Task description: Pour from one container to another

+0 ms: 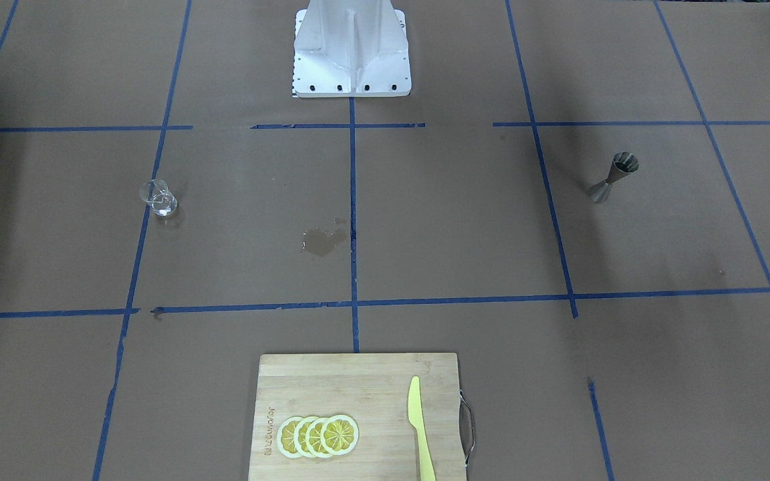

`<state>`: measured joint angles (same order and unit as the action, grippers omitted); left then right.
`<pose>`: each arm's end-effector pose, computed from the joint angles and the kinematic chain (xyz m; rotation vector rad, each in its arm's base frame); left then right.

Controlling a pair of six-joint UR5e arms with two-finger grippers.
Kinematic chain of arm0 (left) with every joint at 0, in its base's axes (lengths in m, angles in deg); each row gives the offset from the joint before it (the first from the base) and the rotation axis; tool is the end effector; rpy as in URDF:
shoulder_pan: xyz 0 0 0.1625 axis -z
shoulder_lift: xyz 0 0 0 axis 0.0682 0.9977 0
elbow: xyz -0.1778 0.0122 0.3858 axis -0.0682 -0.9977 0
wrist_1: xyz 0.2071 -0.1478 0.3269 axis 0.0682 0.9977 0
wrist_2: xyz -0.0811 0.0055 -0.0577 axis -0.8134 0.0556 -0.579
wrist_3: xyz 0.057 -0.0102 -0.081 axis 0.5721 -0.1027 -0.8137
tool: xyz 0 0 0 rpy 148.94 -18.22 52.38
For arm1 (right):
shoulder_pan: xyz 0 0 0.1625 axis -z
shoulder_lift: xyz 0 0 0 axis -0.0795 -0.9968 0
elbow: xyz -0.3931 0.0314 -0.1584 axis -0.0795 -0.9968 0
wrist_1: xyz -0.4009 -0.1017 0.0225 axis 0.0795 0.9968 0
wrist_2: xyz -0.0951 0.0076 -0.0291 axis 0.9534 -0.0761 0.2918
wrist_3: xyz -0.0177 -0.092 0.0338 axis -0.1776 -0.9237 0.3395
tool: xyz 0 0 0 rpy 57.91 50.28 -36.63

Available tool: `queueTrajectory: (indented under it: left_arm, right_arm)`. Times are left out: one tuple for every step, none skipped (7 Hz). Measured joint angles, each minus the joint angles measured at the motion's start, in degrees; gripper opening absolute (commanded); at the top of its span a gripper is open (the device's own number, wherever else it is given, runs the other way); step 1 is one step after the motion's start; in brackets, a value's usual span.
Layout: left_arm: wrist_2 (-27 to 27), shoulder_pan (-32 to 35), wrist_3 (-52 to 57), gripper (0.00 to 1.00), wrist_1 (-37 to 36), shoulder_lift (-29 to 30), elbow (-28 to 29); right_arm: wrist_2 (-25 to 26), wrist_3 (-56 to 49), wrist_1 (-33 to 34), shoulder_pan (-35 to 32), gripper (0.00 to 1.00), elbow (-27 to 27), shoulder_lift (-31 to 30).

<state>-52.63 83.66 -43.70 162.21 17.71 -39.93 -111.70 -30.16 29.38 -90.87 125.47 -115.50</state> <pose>-0.0393 -0.4462 0.6335 0.0098 0.8577 -0.0259 0.0362 -0.4625 0.6186 0.0202 -0.7446 -0.2635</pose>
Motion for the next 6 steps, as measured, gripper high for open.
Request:
queueTrajectory:
  left_arm:
    - [0.13,-0.07,0.1,1.0,0.14,0.53,0.44]
    - [1.38,-0.1,0.16,1.0,0.31,1.18,0.66]
    - [3.84,-0.12,0.23,1.0,0.41,1.97,0.64]
    - [5.67,-0.12,0.56,1.0,0.5,2.45,0.5]
    - [6.55,-0.12,2.54,1.0,0.51,2.7,0.54]
    - [6.89,-0.16,5.52,1.0,0.37,2.86,0.78]
  right_arm:
    - [-0.09,0.0,-0.04,0.0,1.0,0.02,0.0]
    - [-0.35,0.0,-0.06,-0.01,1.0,0.05,0.01]
    - [-0.67,-0.04,-0.06,-0.02,1.0,0.03,0.01]
    - [-0.85,-0.13,-0.07,-0.02,1.0,-0.01,0.01]
    - [-0.95,-0.21,-0.07,-0.02,1.0,-0.02,0.06]
    - [-0.99,-0.23,-0.07,-0.01,1.0,0.02,0.17]
